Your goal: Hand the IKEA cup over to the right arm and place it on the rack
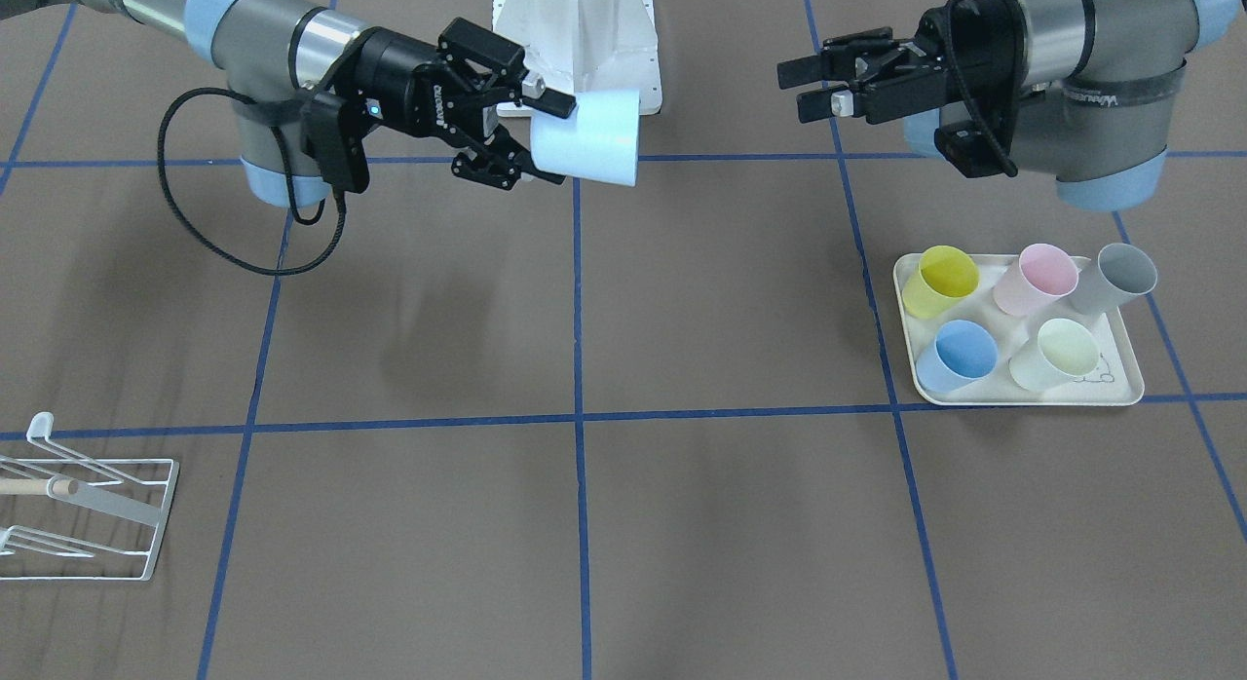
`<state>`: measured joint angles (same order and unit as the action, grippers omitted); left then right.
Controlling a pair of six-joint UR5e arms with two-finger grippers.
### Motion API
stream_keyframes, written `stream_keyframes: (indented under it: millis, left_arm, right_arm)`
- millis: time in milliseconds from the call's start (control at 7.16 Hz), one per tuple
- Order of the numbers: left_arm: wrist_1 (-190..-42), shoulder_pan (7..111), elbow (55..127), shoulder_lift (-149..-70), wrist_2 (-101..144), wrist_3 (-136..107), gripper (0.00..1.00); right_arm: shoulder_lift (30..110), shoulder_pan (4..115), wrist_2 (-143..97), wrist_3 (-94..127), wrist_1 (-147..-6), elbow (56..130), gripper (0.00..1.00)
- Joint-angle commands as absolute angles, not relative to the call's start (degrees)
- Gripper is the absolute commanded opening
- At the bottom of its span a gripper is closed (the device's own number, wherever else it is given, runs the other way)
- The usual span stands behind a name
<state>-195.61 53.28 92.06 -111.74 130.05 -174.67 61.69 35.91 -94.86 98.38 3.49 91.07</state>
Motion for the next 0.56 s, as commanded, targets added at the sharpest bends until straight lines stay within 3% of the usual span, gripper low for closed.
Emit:
stream_keyframes:
  millis: [0, 419]
  left_arm:
    - [-187.5, 53.4, 87.7, -111.2, 133.8, -155.4, 1.00]
    - [-172.5, 58.5, 88.0, -108.5, 135.1, -127.8, 1.00]
  right_arm:
    - [66.7, 45.9, -106.6, 90.8, -7.9, 91.7, 0.02]
    - [74.7, 59.7, -118.5, 71.9, -19.6, 92.1, 0.01]
